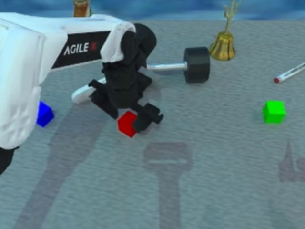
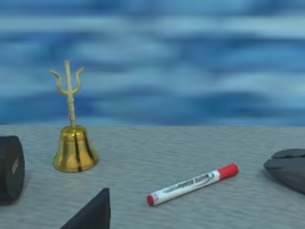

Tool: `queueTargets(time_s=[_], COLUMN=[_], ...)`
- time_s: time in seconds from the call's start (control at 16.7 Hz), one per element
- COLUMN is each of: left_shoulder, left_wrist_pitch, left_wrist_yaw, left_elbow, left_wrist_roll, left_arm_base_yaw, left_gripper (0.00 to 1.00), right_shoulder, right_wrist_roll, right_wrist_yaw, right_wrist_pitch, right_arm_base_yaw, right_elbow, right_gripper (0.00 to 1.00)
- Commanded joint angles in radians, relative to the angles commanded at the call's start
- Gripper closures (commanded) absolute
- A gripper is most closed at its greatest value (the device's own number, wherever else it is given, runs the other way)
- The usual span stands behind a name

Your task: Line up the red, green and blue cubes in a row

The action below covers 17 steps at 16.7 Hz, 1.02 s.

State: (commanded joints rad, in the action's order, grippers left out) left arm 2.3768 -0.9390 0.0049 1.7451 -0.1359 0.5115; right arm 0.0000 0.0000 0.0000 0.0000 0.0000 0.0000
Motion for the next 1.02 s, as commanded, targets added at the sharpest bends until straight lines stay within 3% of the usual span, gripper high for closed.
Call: queueTargets(time_s=[0.24, 0.3, 1.02], left_shoulder=[0.000, 0.000, -0.055], left_wrist_pitch=[0.000, 0.000, -0.083], left_wrist_yaw=[0.000, 0.000, 0.004], left_elbow=[0.000, 0.000, 0.067], left_wrist_roll=[0.000, 0.000, 0.002], left_arm_base_yaw=[0.000, 0.000, -0.006], left_gripper=[0.98, 1.00, 1.00], right_shoulder=[0.000, 0.000, 0.000], right_wrist_roll=[0.000, 0.000, 0.000], right_wrist_yaw=[0.000, 0.000, 0.000], right_wrist_pitch=[0.000, 0.000, 0.000], right_arm_base_yaw=[0.000, 0.000, 0.000], right_elbow=[0.000, 0.000, 0.000], right_gripper=[0.00, 0.00, 0.00])
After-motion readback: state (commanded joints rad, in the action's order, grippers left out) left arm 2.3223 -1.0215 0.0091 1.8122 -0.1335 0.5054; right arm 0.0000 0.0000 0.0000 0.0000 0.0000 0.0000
